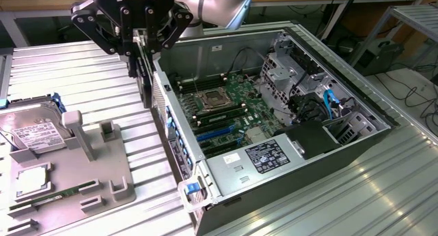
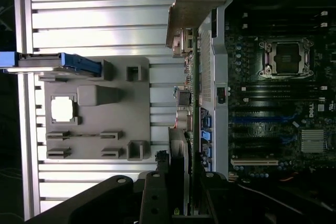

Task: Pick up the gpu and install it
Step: 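Pick up the gpu and move the gpu toward the slot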

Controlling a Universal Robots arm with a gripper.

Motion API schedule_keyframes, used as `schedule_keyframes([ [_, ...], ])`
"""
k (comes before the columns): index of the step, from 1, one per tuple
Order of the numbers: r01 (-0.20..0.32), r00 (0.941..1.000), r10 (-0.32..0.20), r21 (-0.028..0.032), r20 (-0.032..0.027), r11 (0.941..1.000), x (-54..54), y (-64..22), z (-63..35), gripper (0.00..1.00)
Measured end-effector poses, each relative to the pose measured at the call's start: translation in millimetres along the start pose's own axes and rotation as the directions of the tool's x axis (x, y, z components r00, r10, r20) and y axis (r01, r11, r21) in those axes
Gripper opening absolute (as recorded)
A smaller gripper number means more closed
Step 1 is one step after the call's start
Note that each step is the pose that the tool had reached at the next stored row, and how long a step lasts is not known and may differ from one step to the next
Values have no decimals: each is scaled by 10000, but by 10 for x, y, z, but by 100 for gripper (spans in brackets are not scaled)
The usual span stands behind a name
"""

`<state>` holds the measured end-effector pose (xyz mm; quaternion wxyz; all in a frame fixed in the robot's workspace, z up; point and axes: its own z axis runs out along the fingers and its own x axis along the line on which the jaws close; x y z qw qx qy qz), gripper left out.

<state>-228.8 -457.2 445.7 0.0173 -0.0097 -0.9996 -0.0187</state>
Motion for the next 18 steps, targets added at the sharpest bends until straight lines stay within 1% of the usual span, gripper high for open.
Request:
schedule_keyframes([
  [18,-1,10000,1,1,0,10000,-126,2,1,27],
])
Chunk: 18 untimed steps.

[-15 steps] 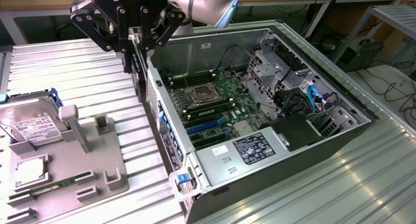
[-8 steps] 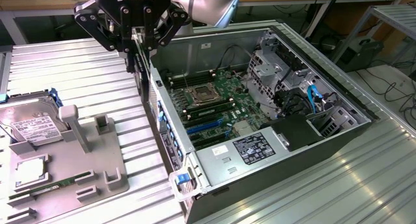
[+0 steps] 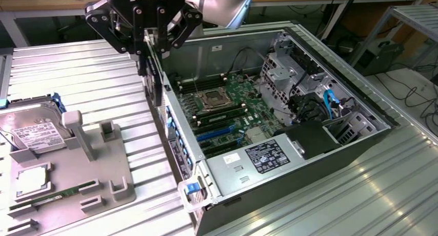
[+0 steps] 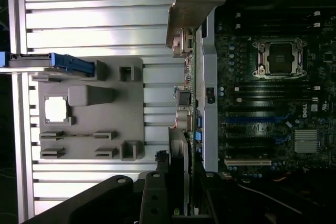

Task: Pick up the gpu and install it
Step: 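Pick up the gpu and move the gpu toward the slot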

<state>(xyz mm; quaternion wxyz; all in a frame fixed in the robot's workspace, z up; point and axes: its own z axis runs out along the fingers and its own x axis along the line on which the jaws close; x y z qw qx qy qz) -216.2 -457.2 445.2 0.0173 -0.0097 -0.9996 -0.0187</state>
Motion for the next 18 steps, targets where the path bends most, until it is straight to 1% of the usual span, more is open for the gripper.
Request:
schedule_keyframes([
  [18,0,10000,0,-1,0,10000,-123,2,6,27],
])
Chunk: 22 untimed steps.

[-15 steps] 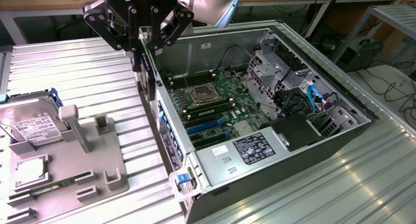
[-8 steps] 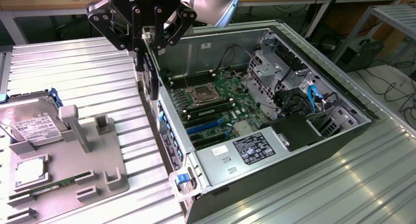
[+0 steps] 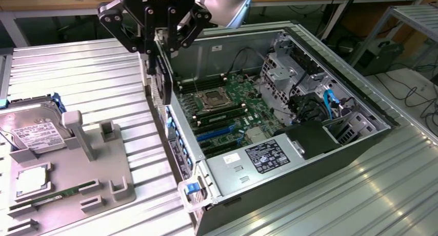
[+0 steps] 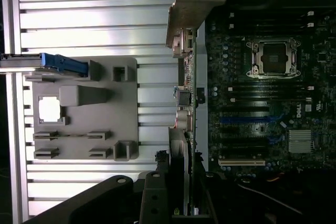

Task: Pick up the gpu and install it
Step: 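Pick up the gpu and move the gpu toward the slot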

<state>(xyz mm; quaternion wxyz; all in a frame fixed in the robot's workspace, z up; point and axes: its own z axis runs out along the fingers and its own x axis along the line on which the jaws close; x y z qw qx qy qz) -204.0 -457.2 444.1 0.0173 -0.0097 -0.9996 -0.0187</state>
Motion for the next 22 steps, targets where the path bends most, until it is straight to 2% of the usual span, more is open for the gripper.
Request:
schedule_keyframes([
  [22,0,10000,0,1,0,10000,-140,2,14,27],
])
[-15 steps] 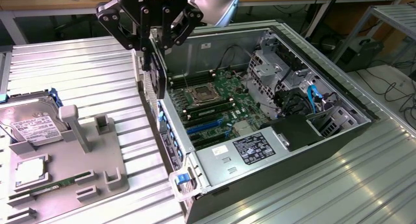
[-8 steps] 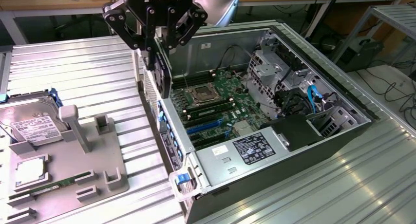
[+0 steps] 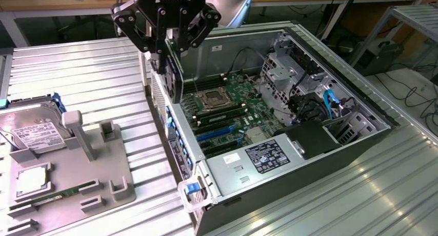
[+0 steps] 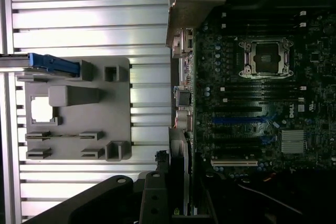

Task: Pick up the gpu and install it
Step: 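Pick up the gpu and move the gpu toward the slot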

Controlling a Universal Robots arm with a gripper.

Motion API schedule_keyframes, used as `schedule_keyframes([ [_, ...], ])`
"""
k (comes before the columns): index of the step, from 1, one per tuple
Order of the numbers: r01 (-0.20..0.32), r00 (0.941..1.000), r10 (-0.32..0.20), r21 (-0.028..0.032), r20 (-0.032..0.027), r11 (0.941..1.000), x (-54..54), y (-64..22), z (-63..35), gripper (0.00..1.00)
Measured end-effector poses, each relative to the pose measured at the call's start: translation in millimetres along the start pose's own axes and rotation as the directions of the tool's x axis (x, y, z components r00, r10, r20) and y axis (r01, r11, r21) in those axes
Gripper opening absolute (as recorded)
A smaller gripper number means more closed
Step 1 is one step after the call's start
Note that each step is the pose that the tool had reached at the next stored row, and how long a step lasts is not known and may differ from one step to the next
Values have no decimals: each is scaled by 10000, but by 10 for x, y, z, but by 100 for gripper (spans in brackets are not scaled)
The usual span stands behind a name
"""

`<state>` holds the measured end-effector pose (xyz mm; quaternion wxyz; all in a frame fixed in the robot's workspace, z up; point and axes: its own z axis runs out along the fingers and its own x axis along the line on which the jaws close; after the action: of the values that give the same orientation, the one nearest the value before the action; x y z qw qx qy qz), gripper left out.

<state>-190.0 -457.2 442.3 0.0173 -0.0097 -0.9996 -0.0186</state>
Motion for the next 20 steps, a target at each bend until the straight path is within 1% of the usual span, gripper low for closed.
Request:
schedule_keyframes([
  [10,0,10000,0,0,1,10000,-33,0,9,27],
  [13,3,10000,-3,0,1,10000,-65,1,12,27],
  [16,3,10000,-3,-1,1,10000,-73,1,16,27],
  [20,4,10000,-4,0,10,10000,-85,1,24,27],
])
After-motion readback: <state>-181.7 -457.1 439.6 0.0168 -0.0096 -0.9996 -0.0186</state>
